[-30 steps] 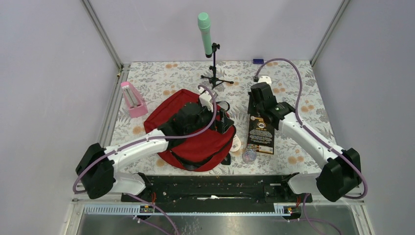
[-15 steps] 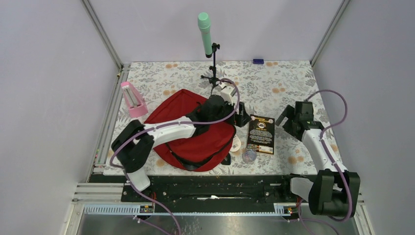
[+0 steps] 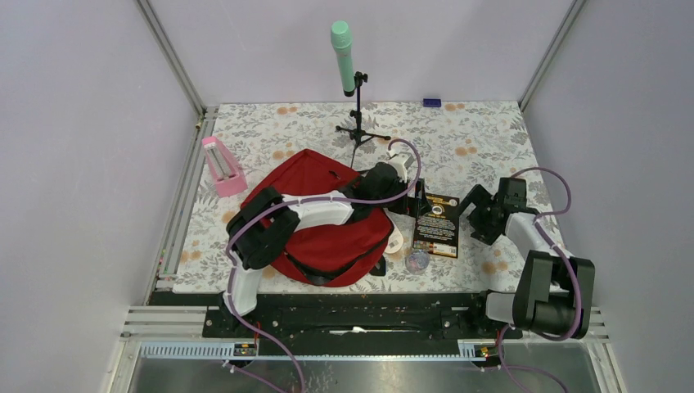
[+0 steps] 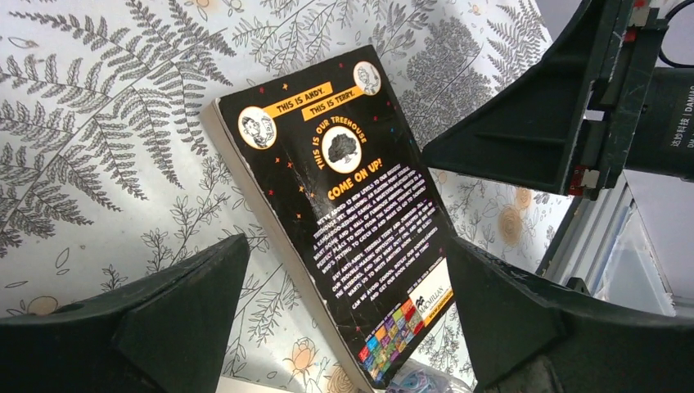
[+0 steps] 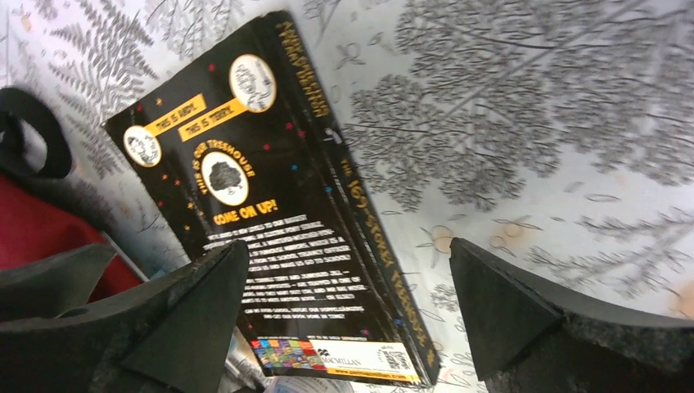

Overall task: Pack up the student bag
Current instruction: Pick up the book from the center of the board.

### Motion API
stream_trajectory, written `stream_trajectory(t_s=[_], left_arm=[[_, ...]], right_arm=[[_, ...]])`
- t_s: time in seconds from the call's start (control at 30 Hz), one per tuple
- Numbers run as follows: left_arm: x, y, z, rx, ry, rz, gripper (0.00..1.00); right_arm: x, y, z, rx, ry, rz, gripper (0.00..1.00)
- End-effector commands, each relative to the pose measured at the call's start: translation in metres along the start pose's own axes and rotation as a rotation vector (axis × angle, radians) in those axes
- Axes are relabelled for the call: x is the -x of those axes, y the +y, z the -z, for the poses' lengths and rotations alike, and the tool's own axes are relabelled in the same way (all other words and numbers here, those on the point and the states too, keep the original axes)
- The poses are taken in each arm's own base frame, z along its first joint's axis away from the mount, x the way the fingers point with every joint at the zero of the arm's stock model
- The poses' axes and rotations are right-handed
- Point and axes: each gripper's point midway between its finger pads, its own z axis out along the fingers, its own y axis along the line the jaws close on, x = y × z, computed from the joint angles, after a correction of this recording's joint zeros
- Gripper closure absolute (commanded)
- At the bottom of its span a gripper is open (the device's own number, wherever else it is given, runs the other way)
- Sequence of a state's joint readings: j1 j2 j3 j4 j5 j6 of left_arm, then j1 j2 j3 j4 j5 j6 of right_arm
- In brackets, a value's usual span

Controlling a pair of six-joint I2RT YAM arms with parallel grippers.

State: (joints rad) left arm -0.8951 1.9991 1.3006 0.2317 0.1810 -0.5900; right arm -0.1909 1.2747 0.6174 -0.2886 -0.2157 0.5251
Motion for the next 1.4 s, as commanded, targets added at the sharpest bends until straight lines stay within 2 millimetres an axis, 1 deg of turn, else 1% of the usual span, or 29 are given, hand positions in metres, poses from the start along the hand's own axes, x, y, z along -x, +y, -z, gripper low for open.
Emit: stream_trajectory(t_s=[0.0, 0.1, 0.17, 0.3, 0.37, 0.47, 0.63, 0.8, 0.87, 0.93, 0.97, 1.03, 1.17, 1.27, 1.37], left_arm=[[0.019, -0.021, -0.005, -0.075, -0.035, 0.007, 0.06], [0.019, -0.016, -0.01, -0.083, -0.018, 0.025, 0.12], [0.018, -0.01, -0.013, -0.086, -0.01, 0.048, 0.14], [0.016, -0.005, -0.019, -0.099, -0.006, 0.063, 0.16], [0.009, 0.0, -0.026, -0.09, 0.018, 0.079, 0.16], [-0.005, 0.003, -0.037, -0.105, 0.065, 0.111, 0.18], [-0.022, 0.007, -0.045, -0.119, 0.104, 0.156, 0.27], [-0.034, 0.012, -0.053, -0.125, 0.134, 0.191, 0.37], [-0.038, 0.012, -0.056, -0.135, 0.138, 0.207, 0.46], [-0.035, 0.007, -0.054, -0.16, 0.12, 0.224, 0.54], [-0.032, 0.004, -0.053, -0.173, 0.106, 0.231, 0.55], [-0.023, -0.005, -0.049, -0.202, 0.075, 0.238, 0.56], [-0.004, -0.03, -0.041, -0.268, 0.019, 0.239, 0.56], [-0.001, -0.045, -0.038, -0.319, -0.012, 0.263, 0.57], [-0.001, -0.051, -0.038, -0.331, -0.033, 0.268, 0.59]], right_arm=[[-0.009, 0.031, -0.004, 0.18, 0.083, 0.033, 0.02], [-0.015, 0.039, -0.008, 0.208, 0.117, 0.05, 0.04], [-0.017, 0.039, -0.009, 0.199, 0.115, 0.068, 0.04], [-0.016, 0.041, -0.009, 0.199, 0.11, 0.082, 0.04], [-0.019, 0.045, -0.009, 0.212, 0.126, 0.091, 0.04], [-0.025, 0.057, -0.009, 0.241, 0.15, 0.13, 0.04], [-0.026, 0.074, -0.007, 0.288, 0.145, 0.136, 0.06], [-0.024, 0.081, -0.008, 0.296, 0.135, 0.142, 0.07], [-0.023, 0.083, -0.009, 0.297, 0.131, 0.138, 0.08], [-0.022, 0.084, -0.012, 0.294, 0.131, 0.137, 0.08], [-0.021, 0.084, -0.012, 0.293, 0.134, 0.138, 0.08], [-0.02, 0.085, -0.014, 0.286, 0.136, 0.137, 0.09], [-0.021, 0.085, -0.019, 0.267, 0.14, 0.137, 0.1], [-0.023, 0.083, -0.021, 0.252, 0.141, 0.138, 0.1], [-0.025, 0.08, -0.023, 0.239, 0.143, 0.143, 0.1]])
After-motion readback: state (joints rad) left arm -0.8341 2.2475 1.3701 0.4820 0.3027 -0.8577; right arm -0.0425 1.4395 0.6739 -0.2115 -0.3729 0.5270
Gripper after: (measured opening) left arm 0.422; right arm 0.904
